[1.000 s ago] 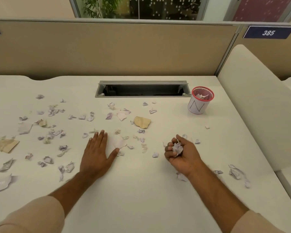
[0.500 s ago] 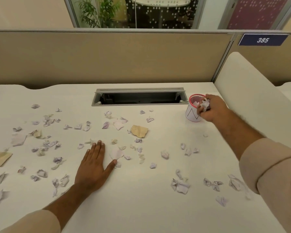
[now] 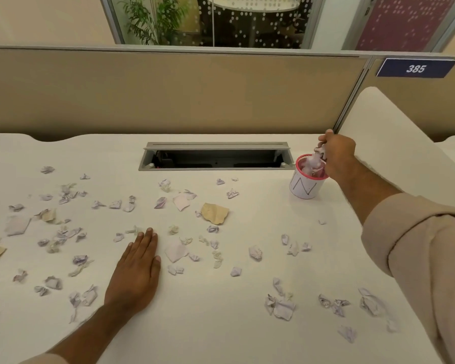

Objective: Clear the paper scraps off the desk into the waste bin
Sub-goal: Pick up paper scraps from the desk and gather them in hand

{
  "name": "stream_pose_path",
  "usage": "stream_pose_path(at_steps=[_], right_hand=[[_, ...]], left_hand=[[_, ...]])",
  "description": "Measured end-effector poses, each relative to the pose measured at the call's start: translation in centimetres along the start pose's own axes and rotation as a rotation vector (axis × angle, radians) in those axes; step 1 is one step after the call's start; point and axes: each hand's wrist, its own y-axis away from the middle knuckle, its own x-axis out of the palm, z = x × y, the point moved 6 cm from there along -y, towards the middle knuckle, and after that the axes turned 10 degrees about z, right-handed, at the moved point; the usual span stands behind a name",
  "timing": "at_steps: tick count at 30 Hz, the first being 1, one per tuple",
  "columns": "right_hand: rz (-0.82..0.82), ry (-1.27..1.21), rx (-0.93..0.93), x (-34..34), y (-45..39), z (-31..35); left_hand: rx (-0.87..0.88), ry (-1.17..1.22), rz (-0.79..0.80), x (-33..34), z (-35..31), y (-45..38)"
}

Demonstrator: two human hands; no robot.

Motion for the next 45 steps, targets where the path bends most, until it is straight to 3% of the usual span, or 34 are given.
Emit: stream_pose_path(at_steps=[13,18,22,26,28,36,42,45], right_hand=[[-0.042,0.485,-0.287,-0.4,1.1,0.1],[-0.056,0.636,-0.584,2.0,6.2,0.5],[0.223,0.721,-0.724,6.8,11.3,-3.2],[0.626,1.012,-0.611,11.6,14.6,-9.9],[0.751,1.121,-0.563,13.6,16.0,-12.3],[0.855,1.478,-0.604,16.2,18.8,-16.0],[0.882,1.389,-0.521,14.9,20.1,-16.3],[0.940,1.487,-0.510,14.8,21.1,-16.7]], left_hand=[[-0.011,-0.041,0.009,-0.1,-0.4,0.0],[-0.013,-0.029,0.012,-0.1,-0.3,0.0],[-0.014,-0.036,0.010,0.0,-0.3,0.0],[-0.020,-0.043,0.005,0.2,-0.1,0.0],[-0.021,-0.040,0.008,0.2,0.0,0.0],[-0.023,-0.014,0.003,0.1,0.0,0.0],[-0.030,0.034,-0.005,-0.3,-0.4,0.2],[0.023,0.023,-0.059,-1.3,-1.4,0.8]])
